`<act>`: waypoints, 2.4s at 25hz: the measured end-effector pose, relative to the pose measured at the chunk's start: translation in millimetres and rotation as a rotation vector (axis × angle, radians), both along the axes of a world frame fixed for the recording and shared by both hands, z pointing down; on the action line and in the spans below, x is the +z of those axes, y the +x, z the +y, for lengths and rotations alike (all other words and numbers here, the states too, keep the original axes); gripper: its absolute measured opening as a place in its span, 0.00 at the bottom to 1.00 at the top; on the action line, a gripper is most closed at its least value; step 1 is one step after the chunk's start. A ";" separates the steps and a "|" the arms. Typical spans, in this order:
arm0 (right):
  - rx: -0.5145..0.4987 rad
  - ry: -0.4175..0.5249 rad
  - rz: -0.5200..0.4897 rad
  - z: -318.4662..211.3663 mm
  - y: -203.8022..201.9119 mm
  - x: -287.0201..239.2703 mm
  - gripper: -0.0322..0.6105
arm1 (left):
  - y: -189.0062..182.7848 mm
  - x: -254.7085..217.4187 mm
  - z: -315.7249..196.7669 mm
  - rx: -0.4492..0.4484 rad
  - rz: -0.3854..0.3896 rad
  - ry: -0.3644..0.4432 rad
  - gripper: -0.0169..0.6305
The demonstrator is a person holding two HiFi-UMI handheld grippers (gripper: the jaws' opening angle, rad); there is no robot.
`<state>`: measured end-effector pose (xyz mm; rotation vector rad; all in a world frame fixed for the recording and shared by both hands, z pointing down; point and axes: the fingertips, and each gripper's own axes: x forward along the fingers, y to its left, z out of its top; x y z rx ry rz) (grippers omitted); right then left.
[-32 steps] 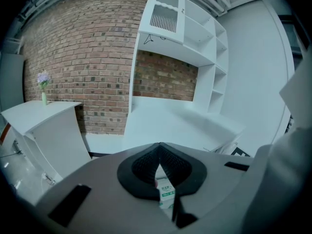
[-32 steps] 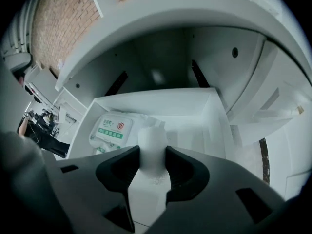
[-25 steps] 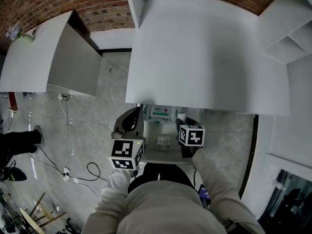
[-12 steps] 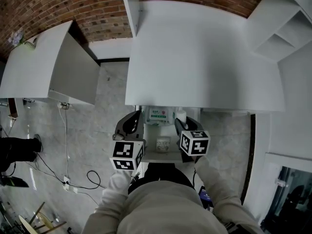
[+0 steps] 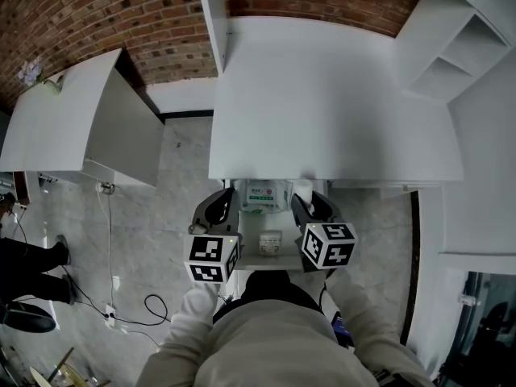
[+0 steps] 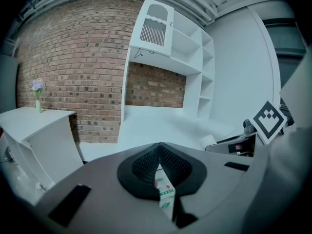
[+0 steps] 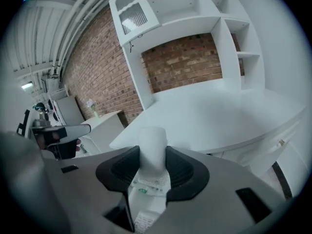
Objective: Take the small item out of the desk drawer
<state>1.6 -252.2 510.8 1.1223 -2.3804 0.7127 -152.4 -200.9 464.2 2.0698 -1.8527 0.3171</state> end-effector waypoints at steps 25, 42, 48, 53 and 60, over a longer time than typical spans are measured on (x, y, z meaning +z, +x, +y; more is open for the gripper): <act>0.085 0.269 -0.126 28.5 23.0 -102.0 0.34 | 6.5 -27.4 29.6 0.035 -0.018 0.080 0.05; 0.110 0.422 -0.123 55.9 33.9 -138.0 0.34 | 6.1 -42.9 53.3 0.044 -0.035 0.114 0.05; 0.122 0.432 -0.128 59.8 36.0 -144.0 0.34 | 4.7 -45.1 57.7 0.045 -0.037 0.115 0.05; 0.130 0.434 -0.134 59.0 36.9 -144.3 0.34 | 4.1 -44.2 57.6 0.045 -0.034 0.113 0.05; 0.135 0.439 -0.136 56.7 33.7 -144.5 0.34 | 2.1 -41.8 54.1 0.052 -0.038 0.111 0.05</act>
